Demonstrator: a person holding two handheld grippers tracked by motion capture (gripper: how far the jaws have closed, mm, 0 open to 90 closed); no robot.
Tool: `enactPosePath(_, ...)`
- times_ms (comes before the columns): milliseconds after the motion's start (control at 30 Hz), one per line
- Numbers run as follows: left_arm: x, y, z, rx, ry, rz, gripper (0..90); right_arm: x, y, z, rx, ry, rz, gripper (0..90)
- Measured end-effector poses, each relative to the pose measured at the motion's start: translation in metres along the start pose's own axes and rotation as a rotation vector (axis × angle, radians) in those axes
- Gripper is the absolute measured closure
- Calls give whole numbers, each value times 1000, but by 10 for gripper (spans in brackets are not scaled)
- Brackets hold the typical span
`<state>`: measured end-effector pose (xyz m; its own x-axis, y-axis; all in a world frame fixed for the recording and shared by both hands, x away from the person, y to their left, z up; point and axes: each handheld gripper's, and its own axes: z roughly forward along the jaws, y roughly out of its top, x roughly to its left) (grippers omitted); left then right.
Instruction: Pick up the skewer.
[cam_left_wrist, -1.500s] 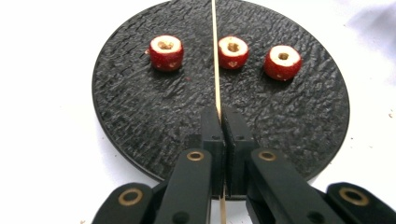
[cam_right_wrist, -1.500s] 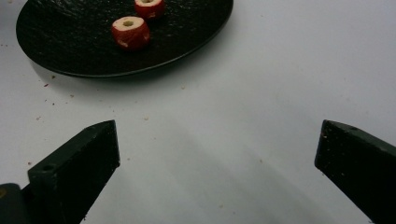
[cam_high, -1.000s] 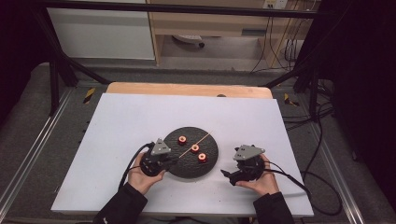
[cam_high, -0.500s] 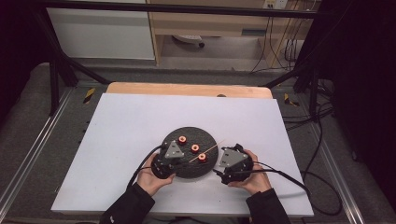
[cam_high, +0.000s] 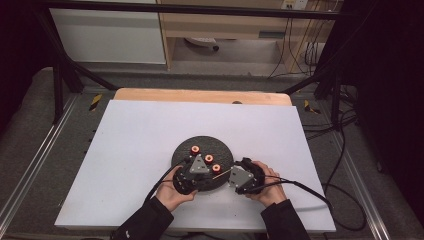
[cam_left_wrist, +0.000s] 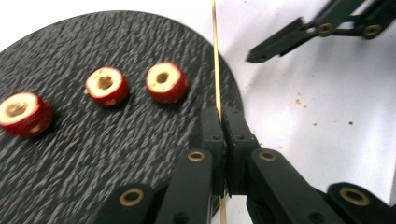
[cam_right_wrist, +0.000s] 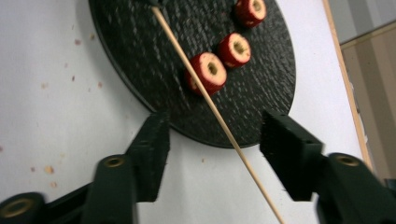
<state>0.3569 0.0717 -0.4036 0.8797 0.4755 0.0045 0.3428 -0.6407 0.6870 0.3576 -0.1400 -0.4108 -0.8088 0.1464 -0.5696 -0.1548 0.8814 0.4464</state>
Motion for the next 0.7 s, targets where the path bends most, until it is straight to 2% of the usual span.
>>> enactPosePath(133,-3,2,2,8,-12,15,881,1,-1,2,19,6,-69,537)
enactPosePath(400,-4,2,3,17,-26,30,881,1,-3,5,37,16,-173,675)
enactPosePath(600,-4,2,3,17,-40,32,881,3,-3,5,52,28,-241,765)
enactPosePath(700,-4,1,4,17,-45,34,881,4,-4,5,54,31,-252,792)
